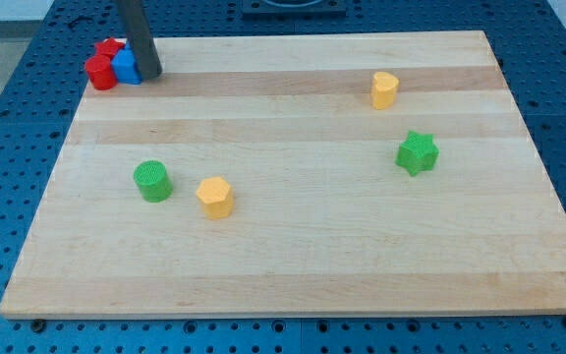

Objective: Move your arm towards yellow heart

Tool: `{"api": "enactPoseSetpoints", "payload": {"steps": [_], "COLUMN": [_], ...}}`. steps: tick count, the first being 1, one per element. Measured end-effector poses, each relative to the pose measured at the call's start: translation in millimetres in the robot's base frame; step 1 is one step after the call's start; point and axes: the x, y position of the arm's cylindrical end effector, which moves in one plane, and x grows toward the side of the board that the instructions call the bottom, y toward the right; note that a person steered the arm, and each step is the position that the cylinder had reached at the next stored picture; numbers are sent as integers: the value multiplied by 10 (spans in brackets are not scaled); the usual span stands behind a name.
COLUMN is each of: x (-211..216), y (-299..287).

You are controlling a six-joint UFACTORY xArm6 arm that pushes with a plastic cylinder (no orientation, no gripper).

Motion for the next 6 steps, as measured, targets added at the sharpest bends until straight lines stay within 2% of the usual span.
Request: {"api": "enactPoseSetpoints", "payload": {"steps": [6], "x": [103], "y": [693]}}
